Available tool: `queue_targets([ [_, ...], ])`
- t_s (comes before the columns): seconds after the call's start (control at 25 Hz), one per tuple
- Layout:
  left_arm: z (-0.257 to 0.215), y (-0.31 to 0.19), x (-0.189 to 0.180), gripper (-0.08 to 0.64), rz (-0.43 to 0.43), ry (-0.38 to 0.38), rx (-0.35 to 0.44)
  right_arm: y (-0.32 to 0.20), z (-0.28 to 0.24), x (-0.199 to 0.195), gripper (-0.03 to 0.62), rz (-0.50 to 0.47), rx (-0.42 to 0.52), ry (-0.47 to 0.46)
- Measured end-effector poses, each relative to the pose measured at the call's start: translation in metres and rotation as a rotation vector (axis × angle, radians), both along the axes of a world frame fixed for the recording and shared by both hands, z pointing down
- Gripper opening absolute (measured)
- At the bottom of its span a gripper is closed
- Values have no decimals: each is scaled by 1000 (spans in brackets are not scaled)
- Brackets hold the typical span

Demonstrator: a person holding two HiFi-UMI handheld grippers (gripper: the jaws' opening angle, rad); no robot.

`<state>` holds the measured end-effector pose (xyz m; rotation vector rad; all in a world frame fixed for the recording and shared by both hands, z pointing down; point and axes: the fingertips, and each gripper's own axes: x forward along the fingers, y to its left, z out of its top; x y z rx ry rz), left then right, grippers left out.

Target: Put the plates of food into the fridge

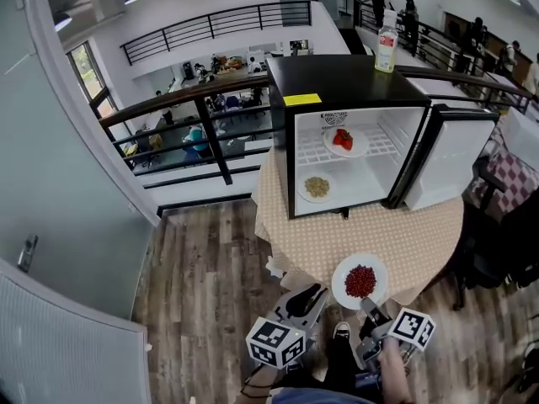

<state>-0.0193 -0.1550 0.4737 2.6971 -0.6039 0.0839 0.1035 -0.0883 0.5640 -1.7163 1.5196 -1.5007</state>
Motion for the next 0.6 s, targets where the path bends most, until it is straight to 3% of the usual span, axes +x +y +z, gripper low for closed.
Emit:
queue_targets([
  [0.32,0,-74,28,84,-132,-28,13,-82,6,48,25,-87,-15,-18],
  [0.6,-13,-121,78,84,-219,-17,24,-149,-1,100,25,-153,-9,-14],
])
